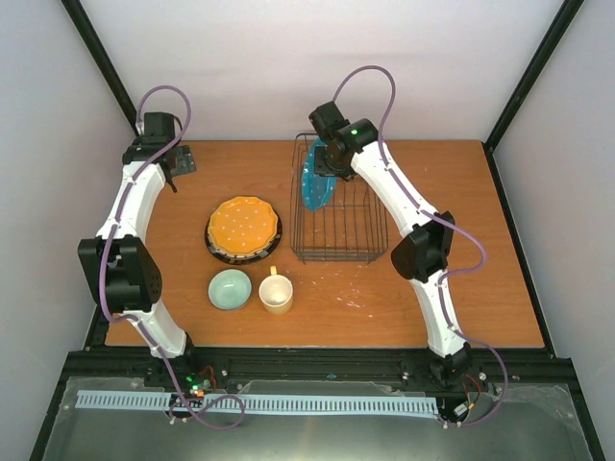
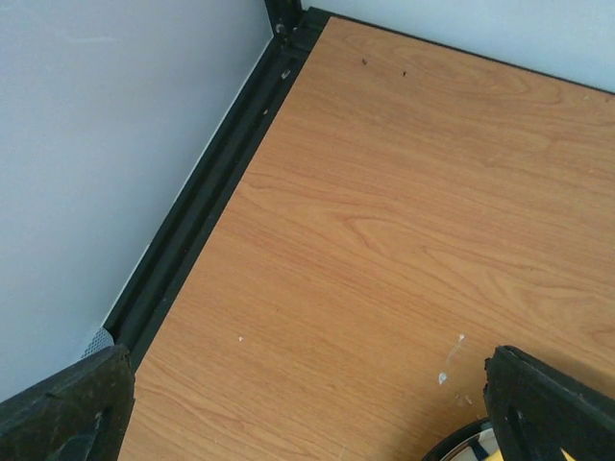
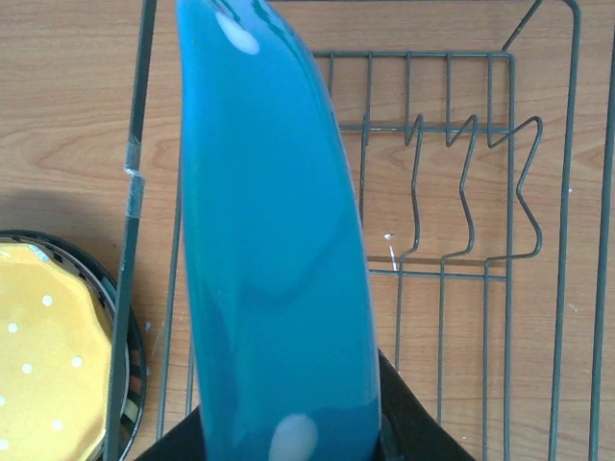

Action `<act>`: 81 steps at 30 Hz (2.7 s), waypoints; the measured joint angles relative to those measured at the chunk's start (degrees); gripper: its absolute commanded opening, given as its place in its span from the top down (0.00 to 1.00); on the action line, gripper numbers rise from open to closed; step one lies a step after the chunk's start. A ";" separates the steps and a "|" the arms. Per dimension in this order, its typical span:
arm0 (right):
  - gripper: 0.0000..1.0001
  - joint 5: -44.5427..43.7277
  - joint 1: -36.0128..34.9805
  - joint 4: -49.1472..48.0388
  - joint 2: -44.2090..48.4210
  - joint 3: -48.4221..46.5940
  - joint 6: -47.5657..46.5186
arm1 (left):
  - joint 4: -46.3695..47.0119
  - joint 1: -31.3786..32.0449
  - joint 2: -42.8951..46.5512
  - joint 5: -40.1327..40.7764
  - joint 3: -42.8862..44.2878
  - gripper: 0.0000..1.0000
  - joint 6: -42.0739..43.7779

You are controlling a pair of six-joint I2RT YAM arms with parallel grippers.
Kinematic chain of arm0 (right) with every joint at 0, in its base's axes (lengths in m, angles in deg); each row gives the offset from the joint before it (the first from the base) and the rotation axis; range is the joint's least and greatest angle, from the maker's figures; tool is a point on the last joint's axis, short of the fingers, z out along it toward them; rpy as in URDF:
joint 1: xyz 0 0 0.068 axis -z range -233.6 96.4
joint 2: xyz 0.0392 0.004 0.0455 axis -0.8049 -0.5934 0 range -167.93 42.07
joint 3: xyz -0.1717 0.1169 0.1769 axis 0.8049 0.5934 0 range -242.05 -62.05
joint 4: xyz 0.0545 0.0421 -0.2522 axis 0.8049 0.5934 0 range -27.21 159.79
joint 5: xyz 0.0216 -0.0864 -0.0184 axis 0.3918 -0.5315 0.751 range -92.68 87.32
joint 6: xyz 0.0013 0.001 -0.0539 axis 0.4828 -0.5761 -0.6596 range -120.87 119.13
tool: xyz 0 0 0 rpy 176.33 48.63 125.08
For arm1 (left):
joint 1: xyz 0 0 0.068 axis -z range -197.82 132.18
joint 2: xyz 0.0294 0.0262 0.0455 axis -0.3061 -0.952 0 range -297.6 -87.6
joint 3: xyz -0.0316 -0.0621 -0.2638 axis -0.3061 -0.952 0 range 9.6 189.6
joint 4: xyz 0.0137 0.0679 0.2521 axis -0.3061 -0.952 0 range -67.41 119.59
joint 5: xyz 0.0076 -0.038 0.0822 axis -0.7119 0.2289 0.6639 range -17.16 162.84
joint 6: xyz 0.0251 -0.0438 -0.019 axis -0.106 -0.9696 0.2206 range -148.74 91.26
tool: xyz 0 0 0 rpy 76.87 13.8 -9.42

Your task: Load the mixed dishes into the dish rack

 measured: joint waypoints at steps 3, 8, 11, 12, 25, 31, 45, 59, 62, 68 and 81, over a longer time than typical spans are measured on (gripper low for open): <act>0.97 0.46 0.15 0.17 -0.55 -0.94 1.29 | -0.02 0.00 0.00 0.72 -0.81 0.00 0.09; 0.97 -0.74 0.48 0.33 -0.57 -2.60 2.64 | 0.20 0.00 -0.11 1.81 -0.94 0.00 0.70; 0.97 -2.19 0.48 0.28 -0.57 -2.64 2.99 | 0.37 0.00 -0.22 2.27 -0.94 0.00 1.14; 0.97 -2.56 0.48 0.31 -0.63 -2.64 3.02 | 0.46 0.00 -0.33 2.45 -0.94 0.00 1.33; 0.97 -5.77 -1.07 -1.16 -5.05 -4.50 0.94 | 0.59 0.00 -2.51 4.70 -1.27 0.00 2.23; 0.97 -6.14 -1.25 -1.36 -5.49 -4.61 -0.28 | 0.63 0.00 -2.58 5.66 -1.29 0.00 2.91; 0.97 -7.87 -2.01 -1.40 -7.23 -6.40 -1.95 | 0.52 0.00 -3.32 5.42 -3.37 0.00 2.95; 0.82 -9.46 -2.71 -0.76 -10.01 -7.48 -1.05 | 0.57 0.00 -3.30 5.42 -5.55 0.00 2.93; 0.73 -9.25 -2.69 -0.87 -10.08 -7.48 -1.11 | 0.66 0.00 -3.19 5.35 -5.92 0.00 2.95; 0.55 -7.10 -2.71 -3.32 -10.49 -7.48 -1.07 | 1.05 0.00 -2.51 4.39 -8.11 0.00 2.95; 0.39 -6.56 -2.69 -6.47 -11.34 -7.45 -1.81 | 2.40 0.00 -2.08 -0.46 -8.72 0.00 3.15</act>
